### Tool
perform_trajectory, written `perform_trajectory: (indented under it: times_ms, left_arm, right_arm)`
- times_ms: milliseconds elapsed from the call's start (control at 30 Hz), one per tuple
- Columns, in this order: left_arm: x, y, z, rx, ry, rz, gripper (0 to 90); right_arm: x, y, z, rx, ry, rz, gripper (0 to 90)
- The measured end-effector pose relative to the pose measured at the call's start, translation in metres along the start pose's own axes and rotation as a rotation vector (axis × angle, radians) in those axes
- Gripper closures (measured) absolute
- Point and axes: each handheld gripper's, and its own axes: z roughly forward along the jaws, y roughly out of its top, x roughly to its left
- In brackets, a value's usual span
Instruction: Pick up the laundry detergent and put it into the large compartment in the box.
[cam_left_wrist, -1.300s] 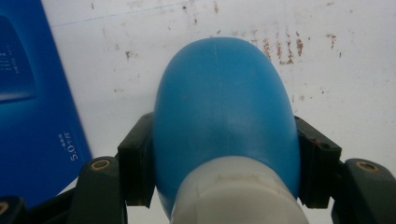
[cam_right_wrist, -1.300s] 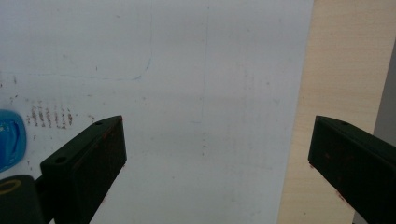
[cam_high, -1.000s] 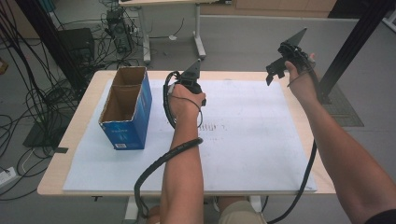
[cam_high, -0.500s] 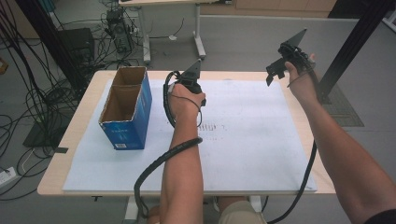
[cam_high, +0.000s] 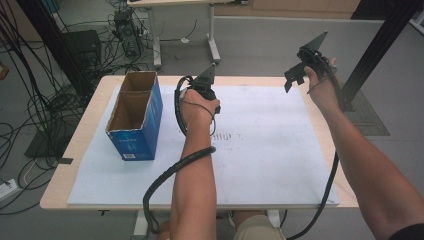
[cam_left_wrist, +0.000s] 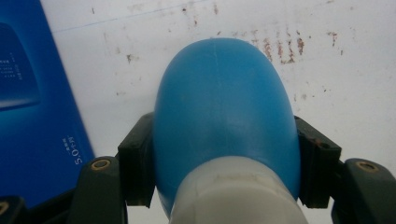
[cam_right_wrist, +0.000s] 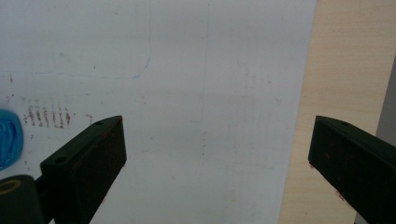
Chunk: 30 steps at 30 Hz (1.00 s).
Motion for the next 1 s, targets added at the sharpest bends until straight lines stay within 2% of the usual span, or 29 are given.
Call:
perform_trajectory:
  times_ms: [1000]
  left_arm:
    - [-0.0005, 0.0009, 0.0001, 0.004, 0.001, -0.001, 37.0]
  right_arm:
    - [0.0007, 0.0013, 0.0033, 0.007, 0.002, 0.001, 4.2]
